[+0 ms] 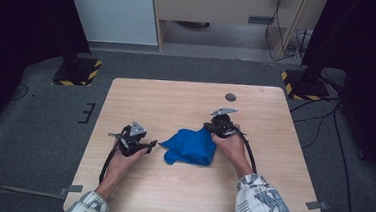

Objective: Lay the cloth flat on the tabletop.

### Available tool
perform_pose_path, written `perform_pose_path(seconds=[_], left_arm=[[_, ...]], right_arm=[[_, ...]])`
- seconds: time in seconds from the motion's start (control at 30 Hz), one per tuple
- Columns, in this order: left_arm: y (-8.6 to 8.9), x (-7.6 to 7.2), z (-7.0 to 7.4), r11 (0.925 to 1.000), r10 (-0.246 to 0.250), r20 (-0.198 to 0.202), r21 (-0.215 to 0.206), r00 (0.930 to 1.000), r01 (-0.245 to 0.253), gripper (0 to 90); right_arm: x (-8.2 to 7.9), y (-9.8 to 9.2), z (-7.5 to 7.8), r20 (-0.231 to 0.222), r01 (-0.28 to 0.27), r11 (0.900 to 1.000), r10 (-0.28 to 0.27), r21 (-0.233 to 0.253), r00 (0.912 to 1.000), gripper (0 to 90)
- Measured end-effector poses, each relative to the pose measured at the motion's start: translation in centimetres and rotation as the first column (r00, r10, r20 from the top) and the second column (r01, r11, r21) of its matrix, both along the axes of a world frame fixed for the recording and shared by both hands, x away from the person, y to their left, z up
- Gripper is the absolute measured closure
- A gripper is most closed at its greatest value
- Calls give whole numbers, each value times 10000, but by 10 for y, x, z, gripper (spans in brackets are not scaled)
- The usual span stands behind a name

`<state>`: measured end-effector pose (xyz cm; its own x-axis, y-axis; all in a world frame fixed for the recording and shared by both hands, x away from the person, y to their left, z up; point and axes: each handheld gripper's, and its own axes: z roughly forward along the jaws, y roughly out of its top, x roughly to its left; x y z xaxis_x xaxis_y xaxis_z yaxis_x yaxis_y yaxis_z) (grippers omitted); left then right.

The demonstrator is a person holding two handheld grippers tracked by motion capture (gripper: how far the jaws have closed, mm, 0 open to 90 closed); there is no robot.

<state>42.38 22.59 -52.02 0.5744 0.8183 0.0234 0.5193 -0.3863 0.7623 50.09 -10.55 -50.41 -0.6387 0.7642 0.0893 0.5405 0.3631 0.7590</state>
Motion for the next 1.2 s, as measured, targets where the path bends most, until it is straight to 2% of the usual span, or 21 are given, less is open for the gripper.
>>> perform_pose_path(seconds=[0.1,0.33,0.43,0.53,0.6,0.67,0.73,0.8,0.9,1.2], left_arm=[[-2,1,-5,9994,-330,-275,-74,9991,329,480],[-10,1,-9,9970,-772,-124,-37,9969,772,493],[-14,2,-14,9967,-793,-142,-160,9968,790,402],[-17,2,-15,9964,-848,-177,-50,9962,847,377],[-18,2,-14,9954,-931,-176,-257,9955,927,359],[-20,4,-15,9939,-1089,-456,-209,9930,1080,334],[-25,3,-15,9917,-1288,-374,15,9910,1289,318],[-30,3,-15,9878,-1554,-337,-23,9873,1554,349],[-34,2,-15,9864,-1643,-296,-94,9860,1640,431],[-30,1,-15,9897,-1416,-237,-234,9896,1411,721]], right_arm=[[-7,-4,3,63,-98,9996,97,258,9999,890],[-12,-7,6,189,-197,9988,188,449,9996,890],[-14,-7,8,200,-236,9982,226,545,9995,889],[-15,-6,8,218,-297,9980,285,562,9994,888],[-15,-5,9,239,-302,9978,288,593,9993,888],[-16,-5,9,234,-320,9976,306,618,9993,888],[-16,-5,10,282,-326,9974,308,637,9991,888],[-16,-6,11,290,-355,9974,337,619,9990,888],[-17,-8,12,310,-315,9973,294,663,9991,888],[-21,-15,17,460,-294,9967,260,760,9986,888]])
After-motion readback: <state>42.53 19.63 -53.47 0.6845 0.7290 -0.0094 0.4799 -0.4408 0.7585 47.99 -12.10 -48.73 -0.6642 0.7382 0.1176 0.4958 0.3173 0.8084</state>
